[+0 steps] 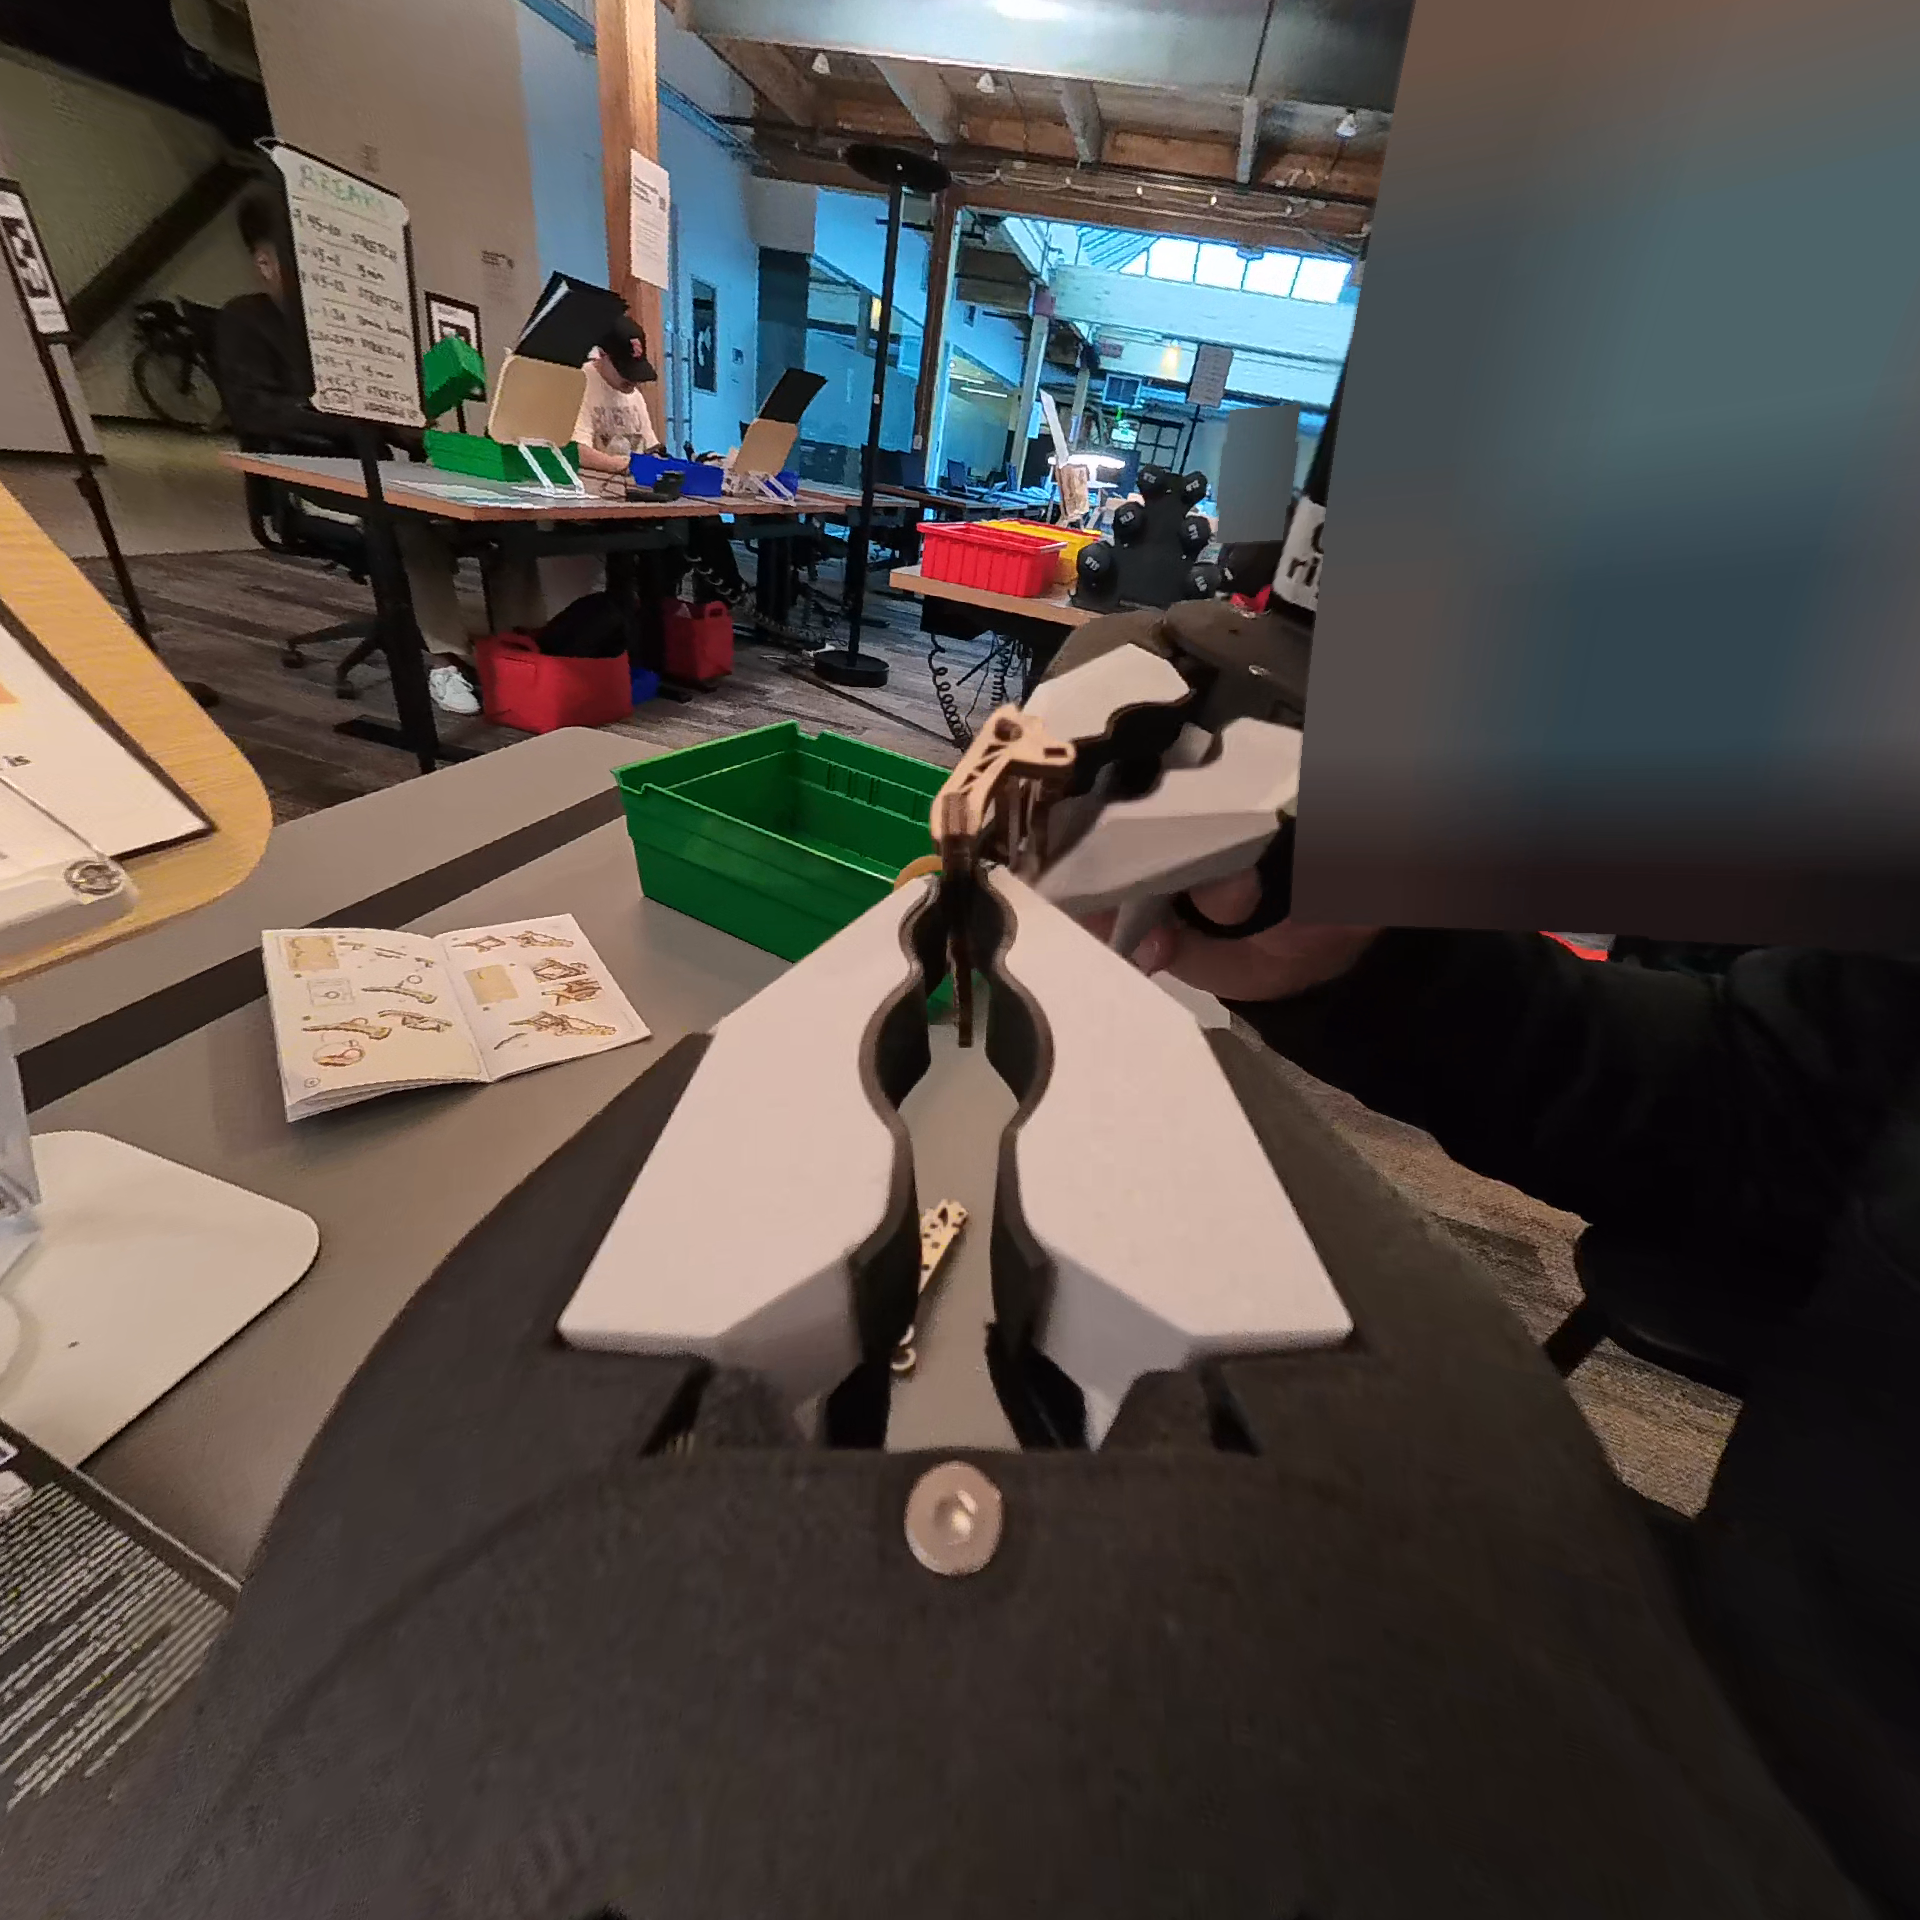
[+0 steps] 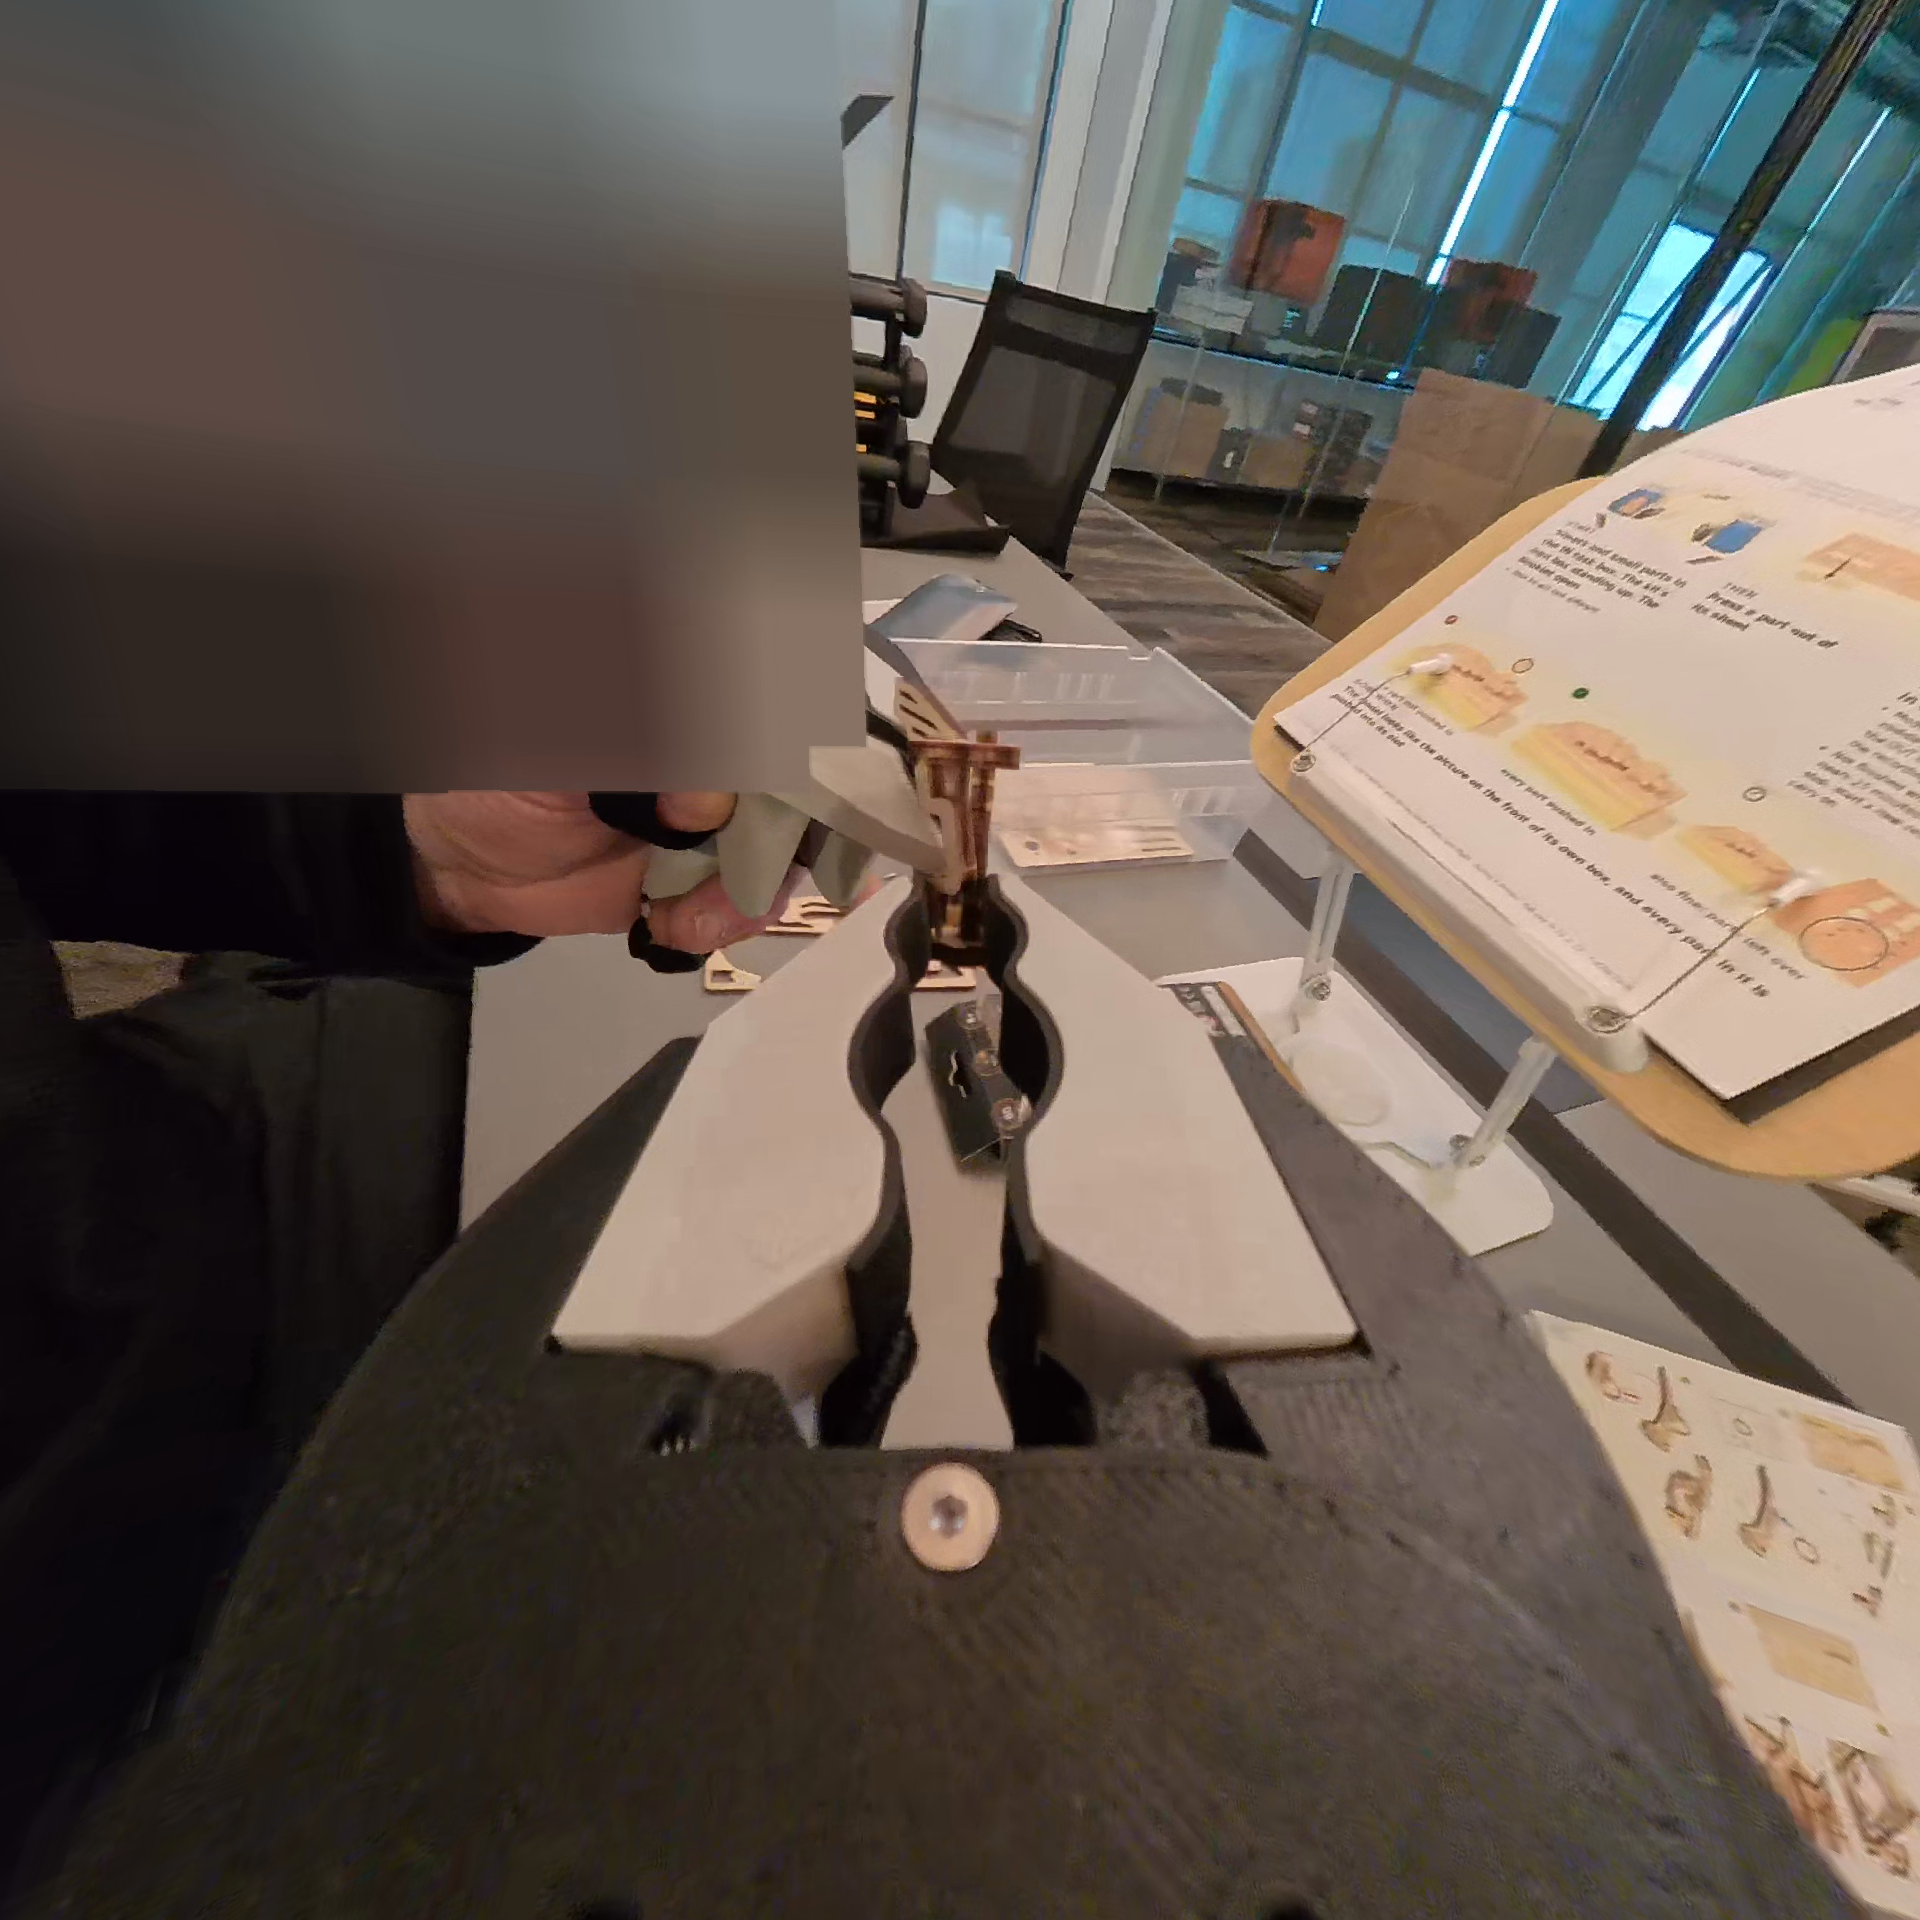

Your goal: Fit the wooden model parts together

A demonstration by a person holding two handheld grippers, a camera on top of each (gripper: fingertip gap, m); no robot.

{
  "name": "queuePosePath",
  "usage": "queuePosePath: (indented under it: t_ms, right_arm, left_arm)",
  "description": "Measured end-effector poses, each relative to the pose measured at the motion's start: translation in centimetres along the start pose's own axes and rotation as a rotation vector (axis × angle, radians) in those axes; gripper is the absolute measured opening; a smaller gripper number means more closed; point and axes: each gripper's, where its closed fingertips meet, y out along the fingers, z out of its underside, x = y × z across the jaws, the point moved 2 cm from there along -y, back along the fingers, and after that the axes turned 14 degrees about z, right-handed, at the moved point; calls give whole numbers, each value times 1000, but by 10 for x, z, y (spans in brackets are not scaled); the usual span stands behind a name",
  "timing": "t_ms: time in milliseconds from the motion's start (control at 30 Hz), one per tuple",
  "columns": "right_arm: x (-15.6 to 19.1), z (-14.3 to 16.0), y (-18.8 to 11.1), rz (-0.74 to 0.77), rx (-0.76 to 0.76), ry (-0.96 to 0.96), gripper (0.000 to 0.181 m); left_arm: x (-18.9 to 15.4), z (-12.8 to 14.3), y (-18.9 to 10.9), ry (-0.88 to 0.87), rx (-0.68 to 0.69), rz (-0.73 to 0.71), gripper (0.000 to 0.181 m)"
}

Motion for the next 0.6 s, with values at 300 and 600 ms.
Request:
queuePosePath:
  t_ms: [300,600]
  right_arm:
    - [-1,0,-3,176,48,-250,31]
    - [0,-9,-7,320,-4,-452,20]
  left_arm:
    - [10,-4,-5,-82,-46,-35,1]
    - [12,-4,-3,-97,-21,-82,1]
